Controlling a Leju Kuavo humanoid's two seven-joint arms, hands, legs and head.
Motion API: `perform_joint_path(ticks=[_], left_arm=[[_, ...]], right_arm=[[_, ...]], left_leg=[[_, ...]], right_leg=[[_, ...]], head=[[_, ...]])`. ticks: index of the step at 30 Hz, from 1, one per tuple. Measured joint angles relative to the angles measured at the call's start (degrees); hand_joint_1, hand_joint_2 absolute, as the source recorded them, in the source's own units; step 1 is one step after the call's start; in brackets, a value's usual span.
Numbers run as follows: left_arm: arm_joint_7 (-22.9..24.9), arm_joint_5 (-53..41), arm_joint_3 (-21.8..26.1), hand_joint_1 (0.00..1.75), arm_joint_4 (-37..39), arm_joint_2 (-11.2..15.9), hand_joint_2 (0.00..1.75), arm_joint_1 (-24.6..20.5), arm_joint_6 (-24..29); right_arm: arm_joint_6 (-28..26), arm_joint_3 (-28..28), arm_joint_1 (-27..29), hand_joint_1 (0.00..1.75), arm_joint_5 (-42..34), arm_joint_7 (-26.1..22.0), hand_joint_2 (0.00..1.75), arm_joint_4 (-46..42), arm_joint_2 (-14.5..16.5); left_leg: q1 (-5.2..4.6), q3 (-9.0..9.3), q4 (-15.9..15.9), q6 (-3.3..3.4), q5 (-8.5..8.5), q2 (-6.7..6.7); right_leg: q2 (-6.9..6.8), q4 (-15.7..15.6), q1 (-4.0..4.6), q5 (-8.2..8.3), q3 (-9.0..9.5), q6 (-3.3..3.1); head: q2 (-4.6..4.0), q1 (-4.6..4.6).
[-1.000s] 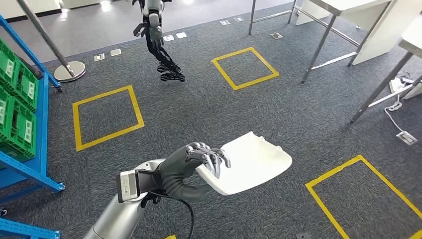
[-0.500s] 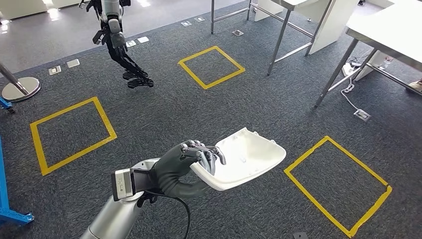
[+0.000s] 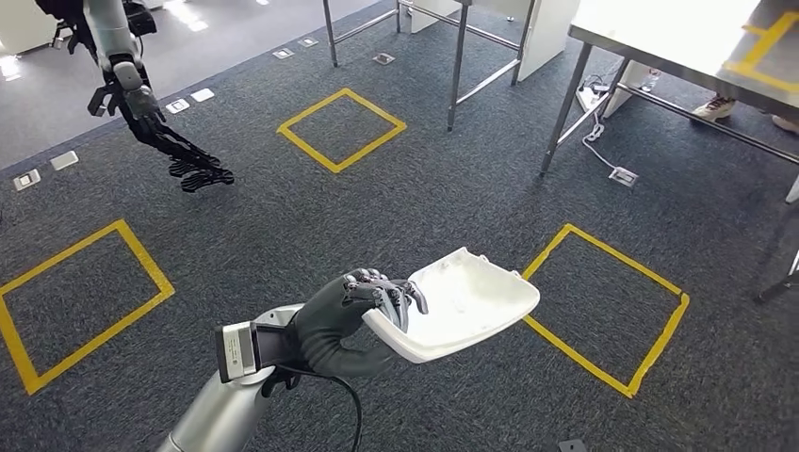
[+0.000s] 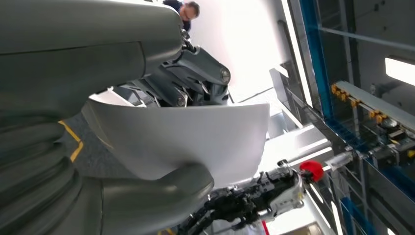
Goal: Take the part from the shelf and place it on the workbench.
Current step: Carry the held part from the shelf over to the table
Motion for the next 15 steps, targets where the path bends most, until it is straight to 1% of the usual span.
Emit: perform_joint_path(ticks=[1, 2, 3, 4, 5, 6, 7, 8, 9, 10, 11, 12, 13, 14, 15], left_arm=[[-0.01, -0.01, 0.11, 1.75, 0.02, 0.18, 1.75, 0.21, 0.02], [-0.02, 0.00, 0.24, 1.75, 0.02, 0.42, 1.75, 0.54, 0.02], [-0.01, -0.01, 0.34, 1.75, 0.02, 0.69, 1.75, 0.96, 0.04], [0.00, -0.05, 0.40, 1.75, 0.02, 0.93, 1.75, 1.36, 0.09], [0.01, -0.10, 0.42, 1.75, 0.01, 1.09, 1.75, 1.65, 0.16], [0.01, -0.18, 0.42, 1.75, -0.03, 1.16, 1.75, 1.81, 0.24], [0.01, -0.27, 0.42, 1.75, -0.10, 1.20, 1.75, 1.86, 0.31], [0.00, -0.36, 0.42, 1.75, -0.19, 1.21, 1.75, 1.88, 0.35], [-0.01, -0.46, 0.42, 1.75, -0.28, 1.22, 1.75, 1.90, 0.37], [-0.01, -0.57, 0.42, 1.75, -0.35, 1.22, 1.75, 1.93, 0.38], [-0.01, -0.66, 0.42, 1.75, -0.40, 1.22, 1.75, 1.96, 0.38], [-0.01, -0.73, 0.42, 1.75, -0.49, 1.17, 1.75, 1.96, 0.39], [-0.01, -0.78, 0.42, 1.75, -0.56, 1.08, 1.75, 1.92, 0.39], [-0.02, -0.79, 0.42, 1.75, -0.66, 0.95, 1.75, 1.85, 0.38], [-0.03, -0.78, 0.42, 1.75, -0.74, 0.84, 1.75, 1.78, 0.38]], right_arm=[[0.00, 0.00, -0.10, 0.00, -0.01, 0.01, 1.75, 0.00, 0.05], [0.00, 0.00, -0.20, 0.00, -0.04, 0.01, 1.75, 0.00, 0.12], [-0.01, 0.00, -0.23, 0.00, -0.08, 0.01, 1.75, 0.00, 0.20], [-0.01, 0.00, -0.17, 0.00, -0.13, 0.00, 1.75, 0.01, 0.29], [-0.02, 0.00, -0.08, 0.00, -0.19, 0.00, 1.75, 0.01, 0.37], [-0.05, 0.00, 0.01, 0.00, -0.25, 0.00, 1.75, 0.01, 0.44], [-0.10, 0.00, 0.07, 0.00, -0.32, 0.00, 1.75, 0.01, 0.55], [-0.19, 0.00, 0.09, 0.00, -0.40, -0.02, 1.75, 0.00, 0.66], [-0.28, 0.00, 0.10, 0.00, -0.45, -0.06, 1.75, 0.00, 0.75], [-0.35, 0.00, 0.14, 0.00, -0.50, -0.10, 1.75, 0.00, 0.83], [-0.41, 0.00, 0.24, 0.00, -0.52, -0.18, 1.75, 0.00, 0.86], [-0.45, 0.00, 0.38, 0.00, -0.52, -0.24, 1.75, 0.00, 0.87], [-0.48, 0.00, 0.55, 0.00, -0.51, -0.28, 1.75, 0.01, 0.89], [-0.53, 0.00, 0.63, 0.00, -0.48, -0.29, 1.75, 0.01, 0.91], [-0.58, 0.00, 0.58, 0.00, -0.44, -0.25, 1.75, 0.01, 0.93]], left_leg=[[0.16, -1.42, 3.13, -0.21, -1.67, -1.83], [0.20, -3.34, 7.11, -0.31, -3.55, -3.09], [0.23, -5.21, 10.84, -0.37, -4.94, -3.71], [0.24, -6.51, 13.18, -0.38, -5.37, -3.96], [0.26, -6.84, 13.40, -0.34, -4.65, -4.06], [0.28, -6.05, 11.29, -0.23, -2.91, -4.24], [0.35, -4.38, 7.40, -0.09, -0.62, -4.91], [0.46, -2.65, 3.40, 0.05, 1.10, -6.15], [0.54, -1.28, 0.23, 0.20, 2.30, -7.15], [0.55, -0.49, -1.67, 0.39, 2.81, -7.89], [0.45, -0.31, -2.16, 0.63, 2.72, -8.02], [0.33, -0.25, -2.27, 0.99, 2.88, -7.42], [0.30, -0.17, -2.44, 1.43, 3.06, -6.79], [0.33, -0.07, -2.67, 1.90, 3.24, -6.14], [0.40, -0.02, -2.90, 2.29, 3.40, -5.42]], right_leg=[[0.71, -0.05, -0.10, 0.08, 0.02, -0.24], [1.50, -0.04, -0.13, 0.09, -0.01, -0.40], [2.37, -0.03, -0.12, 0.09, -0.02, -0.47], [3.26, 0.00, -0.11, 0.09, -0.03, -0.49], [4.13, 0.05, -0.11, 0.10, -0.02, -0.47], [4.97, 0.11, -0.13, 0.10, -0.01, -0.42], [5.80, 0.20, -0.16, 0.11, -0.01, -0.32], [6.57, 0.32, -0.13, 0.11, -0.08, -0.11], [7.34, 0.43, -0.13, 0.13, -0.21, 0.20], [7.97, 0.46, -0.14, 0.18, -0.39, 0.57], [8.51, 0.39, -0.19, 0.28, -0.55, 1.02], [9.07, 0.23, -0.32, 0.41, -0.69, 1.47], [8.92, 0.24, -0.42, 0.45, -0.79, 1.81], [7.80, 0.84, -0.40, 0.04, -1.14, 2.10], [6.19, 2.47, -0.30, -0.99, -1.96, 2.34]], head=[[0.00, -0.13], [0.00, -0.27], [0.00, -0.38], [0.00, -0.44], [0.00, -0.50], [0.00, -0.54], [0.00, -0.59], [0.00, -0.66], [0.00, -0.71], [0.00, -0.73], [0.00, -0.72], [0.00, -0.70], [0.00, -0.67], [0.00, -0.53], [0.00, -0.34]])
